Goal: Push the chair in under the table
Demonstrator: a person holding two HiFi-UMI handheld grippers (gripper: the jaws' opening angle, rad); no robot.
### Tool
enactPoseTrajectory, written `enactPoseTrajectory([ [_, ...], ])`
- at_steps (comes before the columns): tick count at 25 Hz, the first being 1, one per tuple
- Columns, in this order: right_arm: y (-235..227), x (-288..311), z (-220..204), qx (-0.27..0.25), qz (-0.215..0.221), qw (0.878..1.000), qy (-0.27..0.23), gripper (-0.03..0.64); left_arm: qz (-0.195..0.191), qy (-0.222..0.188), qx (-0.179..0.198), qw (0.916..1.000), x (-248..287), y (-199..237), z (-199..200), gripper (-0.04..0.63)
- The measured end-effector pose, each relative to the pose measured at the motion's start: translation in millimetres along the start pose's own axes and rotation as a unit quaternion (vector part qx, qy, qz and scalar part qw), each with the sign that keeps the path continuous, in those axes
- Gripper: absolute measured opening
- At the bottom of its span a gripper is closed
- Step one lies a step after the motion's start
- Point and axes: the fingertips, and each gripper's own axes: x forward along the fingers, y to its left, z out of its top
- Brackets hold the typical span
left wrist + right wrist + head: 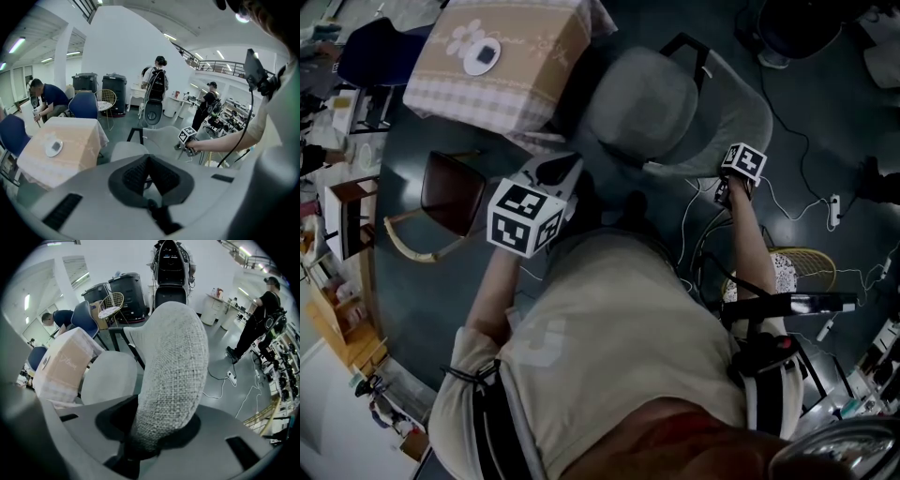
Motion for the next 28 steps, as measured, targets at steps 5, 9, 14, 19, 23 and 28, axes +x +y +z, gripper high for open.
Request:
enactPoseTrajectory([
  [5, -1, -1, 0, 0.009, -0.002, 1.0, 0.0, 0.133, 0.0, 0.002, -0.001, 1.0, 2, 0, -2, 0.006],
  [9, 0, -3, 2, 0.022, -0.006, 1.0, -0.005, 0.133, -0.001, 0.001, -0.004, 1.0, 4, 0, -3, 0.006],
  [14, 4, -4, 5, 0.025, -0.009, 1.0, -0.007, 0.132, -0.003, -0.006, -0.019, 0.9998, 7, 2, -2, 0.006],
  [19, -3, -2, 4, 0.045, -0.014, 0.999, -0.006, 0.132, -0.005, -0.01, -0.022, 0.9997, 8, 0, 1, 0.006],
  [23, -9, -3, 0, 0.058, -0.017, 0.998, -0.004, 0.129, -0.005, -0.008, -0.025, 0.9996, 8, 0, 0, 0.006],
  [28, -6, -2, 0, 0.057, -0.018, 0.998, -0.006, 0.127, -0.008, -0.005, -0.034, 0.9994, 11, 2, -2, 0.006],
])
